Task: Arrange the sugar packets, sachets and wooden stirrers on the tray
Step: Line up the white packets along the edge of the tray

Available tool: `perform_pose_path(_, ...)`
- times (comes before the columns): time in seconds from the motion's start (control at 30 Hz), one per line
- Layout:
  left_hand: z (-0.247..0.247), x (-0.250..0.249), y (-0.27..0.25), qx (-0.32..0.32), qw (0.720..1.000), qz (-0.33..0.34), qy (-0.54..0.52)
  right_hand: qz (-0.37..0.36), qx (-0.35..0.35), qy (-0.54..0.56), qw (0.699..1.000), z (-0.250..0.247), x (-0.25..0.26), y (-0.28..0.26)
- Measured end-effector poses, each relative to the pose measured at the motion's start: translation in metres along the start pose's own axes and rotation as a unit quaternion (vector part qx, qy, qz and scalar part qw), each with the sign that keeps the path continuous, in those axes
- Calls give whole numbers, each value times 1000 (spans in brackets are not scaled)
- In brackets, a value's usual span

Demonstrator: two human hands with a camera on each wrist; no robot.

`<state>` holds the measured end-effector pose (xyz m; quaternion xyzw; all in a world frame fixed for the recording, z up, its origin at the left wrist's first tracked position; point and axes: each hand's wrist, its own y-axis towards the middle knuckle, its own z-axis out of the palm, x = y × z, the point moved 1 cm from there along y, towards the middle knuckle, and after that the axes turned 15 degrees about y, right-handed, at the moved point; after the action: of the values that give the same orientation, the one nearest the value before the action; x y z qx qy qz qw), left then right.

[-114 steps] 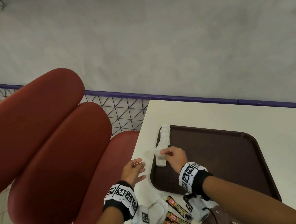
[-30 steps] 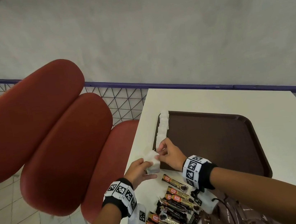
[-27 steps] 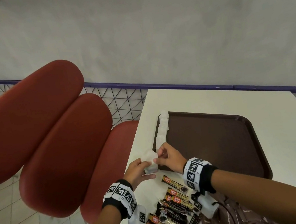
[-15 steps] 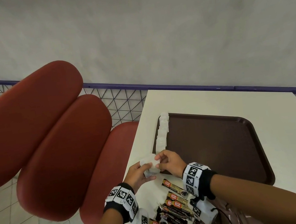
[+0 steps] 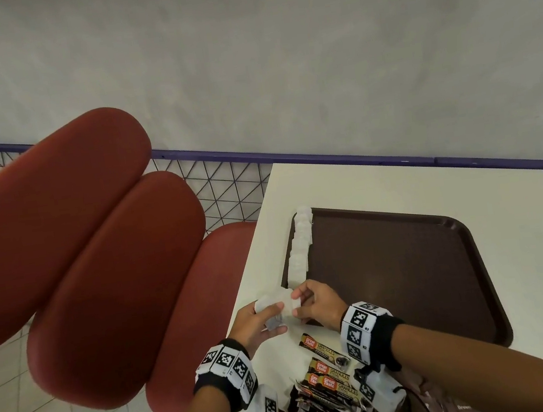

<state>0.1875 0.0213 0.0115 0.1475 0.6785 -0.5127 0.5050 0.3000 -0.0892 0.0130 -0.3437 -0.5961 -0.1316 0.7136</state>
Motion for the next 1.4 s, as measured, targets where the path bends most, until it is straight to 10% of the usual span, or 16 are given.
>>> perform_pose_path(0.3,-20,4,5,-85,995,7,-42,-25,-130,-129,983,-26,8,29)
perform_pose_path(0.93,-36,9,-7,-91,995,0,-41,-27,-115,-298,947,-9,-5,48)
perform_pose_path(1.4,-5,-4,-6,-42,999,21,10,-34,57,-13,998,9,12,3)
